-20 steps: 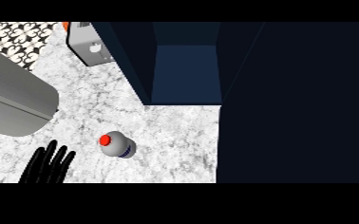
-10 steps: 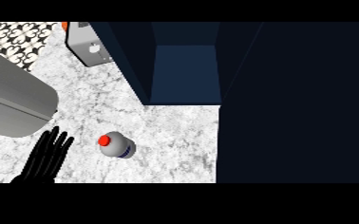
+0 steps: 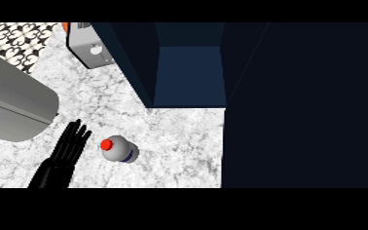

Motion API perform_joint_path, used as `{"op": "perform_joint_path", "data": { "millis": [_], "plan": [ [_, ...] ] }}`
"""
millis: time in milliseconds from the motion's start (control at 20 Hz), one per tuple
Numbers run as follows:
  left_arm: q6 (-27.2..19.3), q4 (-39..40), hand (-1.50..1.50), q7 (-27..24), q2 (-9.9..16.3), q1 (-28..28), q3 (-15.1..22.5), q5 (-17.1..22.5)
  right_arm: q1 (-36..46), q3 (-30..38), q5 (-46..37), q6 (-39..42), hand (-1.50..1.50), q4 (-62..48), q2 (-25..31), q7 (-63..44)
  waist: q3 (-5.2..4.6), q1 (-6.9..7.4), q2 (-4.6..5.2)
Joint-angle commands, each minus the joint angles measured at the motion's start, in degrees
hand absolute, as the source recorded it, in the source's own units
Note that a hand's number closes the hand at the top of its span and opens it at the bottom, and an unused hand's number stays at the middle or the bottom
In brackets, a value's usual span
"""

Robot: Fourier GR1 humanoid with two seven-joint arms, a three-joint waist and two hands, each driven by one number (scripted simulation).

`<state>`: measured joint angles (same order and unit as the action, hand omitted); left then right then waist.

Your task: Pick up the bottled water, place it into the cabinet and close the cabinet

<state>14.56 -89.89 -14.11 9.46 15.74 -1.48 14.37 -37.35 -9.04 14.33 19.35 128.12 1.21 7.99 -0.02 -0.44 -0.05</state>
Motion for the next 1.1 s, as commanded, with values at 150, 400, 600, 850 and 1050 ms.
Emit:
{"op": "perform_joint_path", "data": {
  "millis": [150,400,600,850,1050],
  "plan": [
    [2.43,17.46,-1.5,-4.37,-0.97,-8.69,-2.96,0.17,0.12,-0.55,-0.55,-0.16,-1.5,-1.19,0.05,1.52,0.0,-0.05,0.05],
    [1.78,24.68,-1.5,-3.91,-2.46,-14.33,-3.23,-0.32,-0.98,-1.28,-1.09,-0.84,-1.5,-0.56,0.21,0.84,0.0,-0.13,0.05],
    [6.66,38.89,-1.5,-10.79,-0.26,-19.72,-6.28,-0.34,-1.33,-1.43,-0.71,-0.64,-1.5,-0.59,0.2,0.81,-0.03,-0.36,0.11],
    [7.47,46.63,-1.5,-20.17,-1.63,-20.27,-5.45,-4.14,-2.24,-4.6,-3.5,-2.31,-1.5,3.28,-0.41,-0.73,-0.04,-0.2,0.07],
    [9.59,51.28,-1.5,-20.11,-0.89,-24.13,-6.93,-2.74,2.07,1.09,2.35,-0.55,-1.5,0.69,2.1,-1.04,-0.01,-0.08,0.09]
  ]
}}
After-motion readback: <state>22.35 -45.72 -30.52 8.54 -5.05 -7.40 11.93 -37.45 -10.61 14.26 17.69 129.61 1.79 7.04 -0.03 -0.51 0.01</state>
